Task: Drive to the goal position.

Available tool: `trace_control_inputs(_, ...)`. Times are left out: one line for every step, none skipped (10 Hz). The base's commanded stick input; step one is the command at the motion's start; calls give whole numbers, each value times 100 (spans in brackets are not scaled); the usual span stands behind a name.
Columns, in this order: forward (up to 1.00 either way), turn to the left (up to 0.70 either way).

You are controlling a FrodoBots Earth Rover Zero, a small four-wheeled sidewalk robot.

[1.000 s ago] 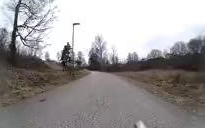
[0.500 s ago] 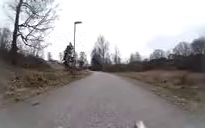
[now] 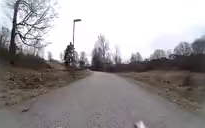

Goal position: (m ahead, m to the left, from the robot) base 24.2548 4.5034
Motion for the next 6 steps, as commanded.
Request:
trace_control_inputs(70,-7)
trace_control_inputs(70,-1)
trace_control_inputs(70,0)
trace_control_inputs(70,0)
trace_control_inputs(70,0)
trace_control_inputs(70,0)
